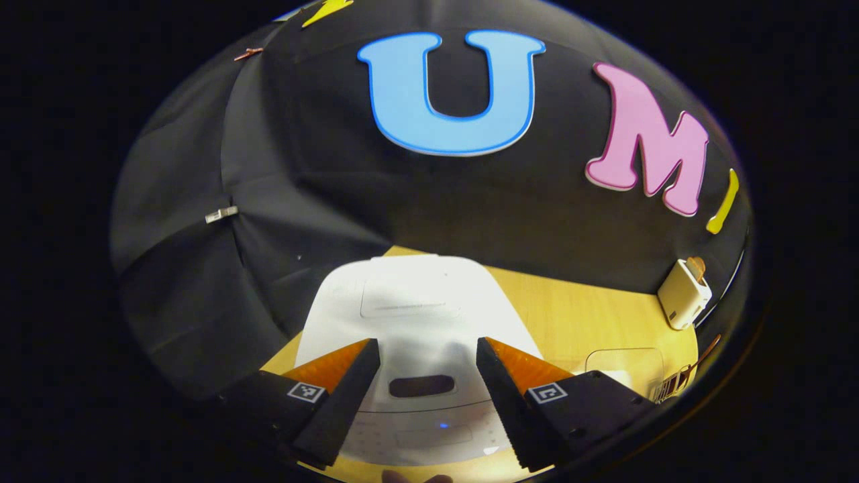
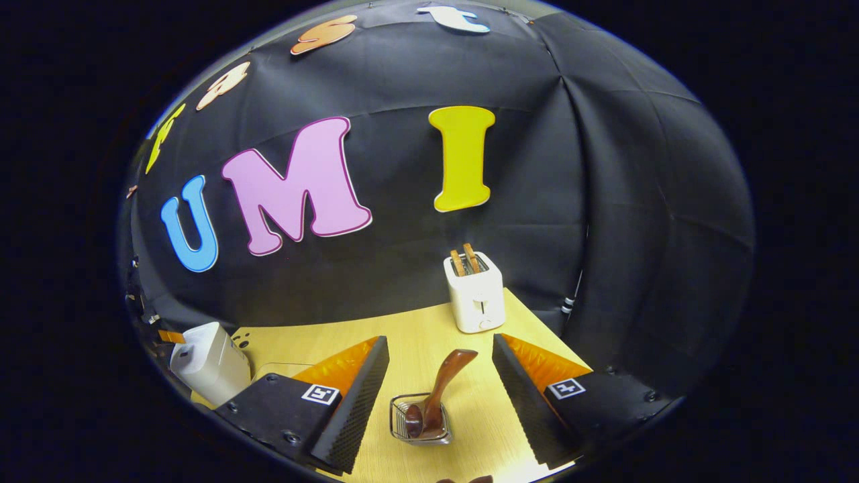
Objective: Close the left gripper, press the button to open the rice cooker; take a wooden spoon from the chopstick holder with the right hand, scoop a spoonful of rice and pour it into the rice cooker, then put the wooden spoon back into the chopstick holder.
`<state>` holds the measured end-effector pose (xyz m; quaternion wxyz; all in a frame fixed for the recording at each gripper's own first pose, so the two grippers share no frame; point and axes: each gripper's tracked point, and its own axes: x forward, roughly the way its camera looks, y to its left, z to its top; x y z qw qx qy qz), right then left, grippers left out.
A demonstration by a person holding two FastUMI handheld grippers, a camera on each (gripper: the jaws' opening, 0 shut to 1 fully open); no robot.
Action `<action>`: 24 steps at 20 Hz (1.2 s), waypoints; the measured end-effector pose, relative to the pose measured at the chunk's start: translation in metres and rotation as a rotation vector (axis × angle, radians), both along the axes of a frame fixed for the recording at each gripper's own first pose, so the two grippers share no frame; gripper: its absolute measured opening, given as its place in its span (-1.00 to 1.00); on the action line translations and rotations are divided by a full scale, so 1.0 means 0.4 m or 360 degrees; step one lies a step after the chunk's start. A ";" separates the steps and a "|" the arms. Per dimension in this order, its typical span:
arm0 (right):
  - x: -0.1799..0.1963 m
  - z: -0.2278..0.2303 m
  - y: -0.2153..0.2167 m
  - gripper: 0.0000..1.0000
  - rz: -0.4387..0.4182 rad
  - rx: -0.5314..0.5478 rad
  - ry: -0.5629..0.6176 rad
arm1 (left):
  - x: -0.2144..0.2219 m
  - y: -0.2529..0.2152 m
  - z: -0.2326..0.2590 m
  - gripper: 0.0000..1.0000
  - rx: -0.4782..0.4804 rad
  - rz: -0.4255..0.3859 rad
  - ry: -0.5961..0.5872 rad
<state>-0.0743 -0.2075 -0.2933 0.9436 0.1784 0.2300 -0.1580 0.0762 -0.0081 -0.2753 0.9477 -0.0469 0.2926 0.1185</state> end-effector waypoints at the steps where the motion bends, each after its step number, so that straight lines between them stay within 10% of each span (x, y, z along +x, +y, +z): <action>1: 0.008 0.015 0.009 0.92 0.0016 -0.0005 -0.0015 | 0.002 -0.016 0.034 0.88 -0.0016 -0.0028 -0.0069; 15: 0.116 0.317 0.231 0.94 0.0520 -0.0480 -0.0305 | -0.053 -0.224 0.316 0.88 -0.0186 -0.0535 -0.0632; 24: 0.104 0.344 0.333 0.94 0.0636 -0.0427 -0.0358 | -0.088 -0.338 0.384 0.89 -0.0240 -0.0721 -0.0689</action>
